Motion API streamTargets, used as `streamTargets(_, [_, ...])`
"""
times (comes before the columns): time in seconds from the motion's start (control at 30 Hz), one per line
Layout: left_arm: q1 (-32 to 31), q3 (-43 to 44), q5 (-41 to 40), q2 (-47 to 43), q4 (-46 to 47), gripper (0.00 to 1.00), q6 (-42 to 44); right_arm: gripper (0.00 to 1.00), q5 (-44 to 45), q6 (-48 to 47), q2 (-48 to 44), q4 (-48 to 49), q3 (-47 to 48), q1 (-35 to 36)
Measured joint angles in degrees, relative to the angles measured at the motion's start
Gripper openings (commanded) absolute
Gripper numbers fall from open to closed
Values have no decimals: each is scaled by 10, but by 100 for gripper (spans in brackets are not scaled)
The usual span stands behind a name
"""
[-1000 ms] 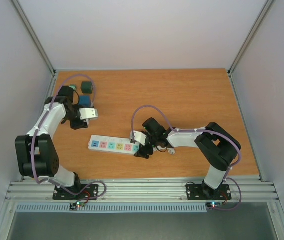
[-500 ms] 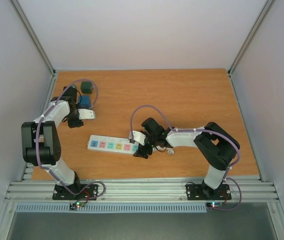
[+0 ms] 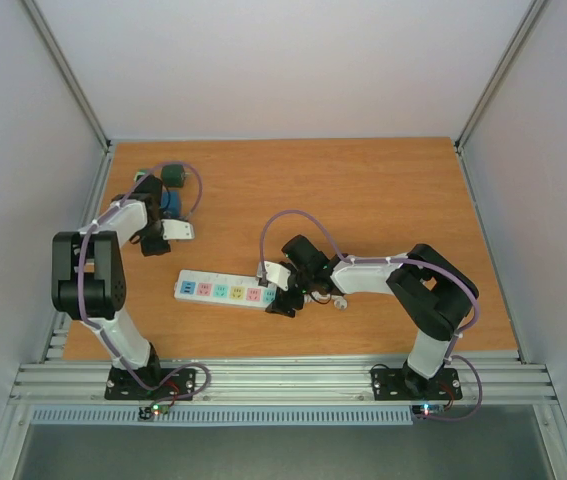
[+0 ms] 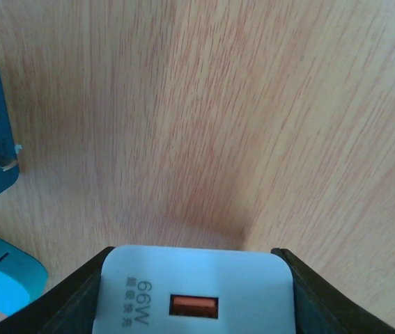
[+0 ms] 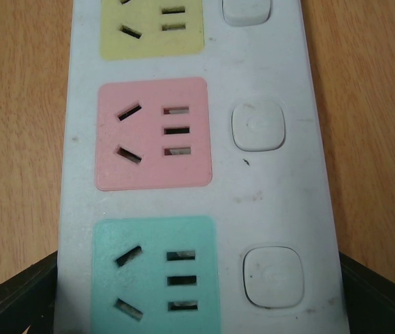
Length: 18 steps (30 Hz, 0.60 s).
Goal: Pull the plug off the socket
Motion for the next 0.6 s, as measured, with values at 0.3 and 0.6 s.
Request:
streamTargets(0.3, [-9,0,1,17,11,90,-18,32,0,0,0,0,0,0])
streamTargets(0.6, [-9,0,46,5,3,100,-36,61,0,0,3,-2,4,0])
